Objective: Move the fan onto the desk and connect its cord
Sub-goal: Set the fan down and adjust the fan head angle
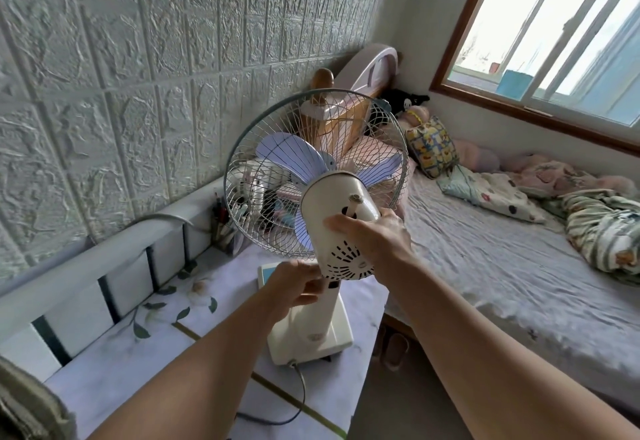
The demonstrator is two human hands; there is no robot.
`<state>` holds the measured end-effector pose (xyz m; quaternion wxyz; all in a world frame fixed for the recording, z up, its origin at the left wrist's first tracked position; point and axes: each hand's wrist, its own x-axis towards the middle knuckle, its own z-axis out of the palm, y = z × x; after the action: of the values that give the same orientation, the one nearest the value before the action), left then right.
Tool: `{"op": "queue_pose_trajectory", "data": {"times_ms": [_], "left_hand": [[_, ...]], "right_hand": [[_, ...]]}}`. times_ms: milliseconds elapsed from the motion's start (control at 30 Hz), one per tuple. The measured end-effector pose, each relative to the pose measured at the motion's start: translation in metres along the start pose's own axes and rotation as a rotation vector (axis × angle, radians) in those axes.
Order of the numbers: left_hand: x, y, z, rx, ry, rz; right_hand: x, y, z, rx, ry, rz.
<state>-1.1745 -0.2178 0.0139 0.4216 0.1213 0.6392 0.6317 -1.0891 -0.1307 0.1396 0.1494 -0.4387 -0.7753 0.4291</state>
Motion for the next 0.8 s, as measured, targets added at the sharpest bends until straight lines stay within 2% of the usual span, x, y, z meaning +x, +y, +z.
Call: {"op": "queue_pose_trajectory", "data": {"times_ms": [67,133,167,200,233,333,367,400,467,533,567,633,667,733,800], "left_hand": [[0.005,-0.002,0.002,0.226,0.139,0.200],[0.011,-0.007,0.001,0.600,0.305,0.427],[0.011,-0.009,0.001,0.716,0.364,0.487],[0.011,-0.012,0.001,0.737,0.393,0.506],[0.008,-0.012,0.000,0.653,0.389,0.461],[-0.004,-0.004,-0.001,0.009,0.250,0.072],[-0.008,0.000,-0.002,-0.135,0.174,-0.060],[-0.008,0.000,-0.004,-0.186,0.109,-0.134],[-0.007,0.001,-0.005,-0.175,0.029,-0.119],[-0.002,-0.001,-0.003,-0.066,0.045,0.014],[0.000,-0.002,-0.003,0.083,0.102,0.107],[0.005,-0.002,-0.002,0.588,0.325,0.328],[0.005,-0.004,0.001,0.754,0.421,0.426],[0.000,-0.006,0.006,0.765,0.510,0.469],[-0.004,-0.004,0.006,0.473,0.470,0.277]], "right_hand": [[-0.001,0.000,-0.001,0.008,0.004,0.004],[-0.001,0.000,-0.002,0.020,0.005,0.002],[-0.001,0.000,-0.001,0.024,0.003,0.000],[-0.001,0.000,-0.001,0.026,0.001,-0.002],[0.000,0.000,0.000,0.025,-0.001,-0.005],[0.000,0.001,0.001,0.019,-0.002,-0.010],[0.001,0.001,0.001,0.022,0.000,-0.010],[0.002,0.001,0.001,0.027,0.002,-0.010],[0.003,0.001,0.001,0.031,0.003,-0.009],[0.003,0.001,0.002,0.021,0.009,-0.001],[0.003,0.001,0.003,0.021,0.011,0.003],[0.003,0.000,0.003,0.029,0.008,0.005],[0.003,0.000,0.003,0.034,0.004,0.005],[0.004,0.000,0.004,0.041,0.001,0.001],[0.005,0.001,0.004,0.044,0.002,0.003]]}}
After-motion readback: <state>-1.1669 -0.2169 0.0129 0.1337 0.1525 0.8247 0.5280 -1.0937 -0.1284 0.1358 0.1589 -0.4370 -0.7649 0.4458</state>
